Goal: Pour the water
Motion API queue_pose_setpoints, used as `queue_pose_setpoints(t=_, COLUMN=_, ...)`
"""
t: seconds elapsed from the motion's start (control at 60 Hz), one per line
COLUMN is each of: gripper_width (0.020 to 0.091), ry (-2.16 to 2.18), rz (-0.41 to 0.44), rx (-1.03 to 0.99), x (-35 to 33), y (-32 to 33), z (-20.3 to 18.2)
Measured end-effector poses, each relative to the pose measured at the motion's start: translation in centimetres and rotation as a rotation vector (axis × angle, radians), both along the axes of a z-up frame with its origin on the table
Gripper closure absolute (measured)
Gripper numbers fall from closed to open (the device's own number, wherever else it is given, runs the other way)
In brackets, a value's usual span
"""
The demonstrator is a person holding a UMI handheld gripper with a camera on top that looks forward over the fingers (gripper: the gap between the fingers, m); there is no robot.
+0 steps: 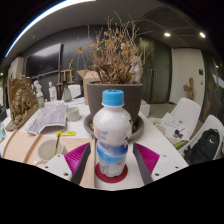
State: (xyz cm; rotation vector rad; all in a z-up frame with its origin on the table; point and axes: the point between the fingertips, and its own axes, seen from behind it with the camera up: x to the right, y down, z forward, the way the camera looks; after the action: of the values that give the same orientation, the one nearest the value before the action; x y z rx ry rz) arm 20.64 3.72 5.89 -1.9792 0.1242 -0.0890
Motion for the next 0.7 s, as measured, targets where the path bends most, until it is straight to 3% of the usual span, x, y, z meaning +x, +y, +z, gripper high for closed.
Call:
queue_pose_setpoints(t=0.033, gripper_width=0.0274, ry=0.000, rz=-0.004, rx=-0.006, x=-0.2, y=-0.5, z=0.5)
queue_pose_setpoints(t=0.1, gripper_width=0.0242, ry=0.000, rz=-0.022, rx=-0.019, x=-0.6, y=-1.9, z=1.6)
queue_pose_setpoints(t=0.217, gripper_width=0.0247, ry=0.008, rz=-0.052, rx=-0.058, x=-2.4, y=-5.9, z=4.5)
queue_pose_setpoints(t=0.517, gripper_width=0.0246, ry=0.010, rz=-0.065, rx=-0.136, x=-11.5, y=-21.3, z=12.2)
queue_pose_setpoints(t=0.7, gripper_width=0.0247, ry=-0.041, rz=-0.058, rx=-0.176, x=-17.1, y=-29.5, z=14.2)
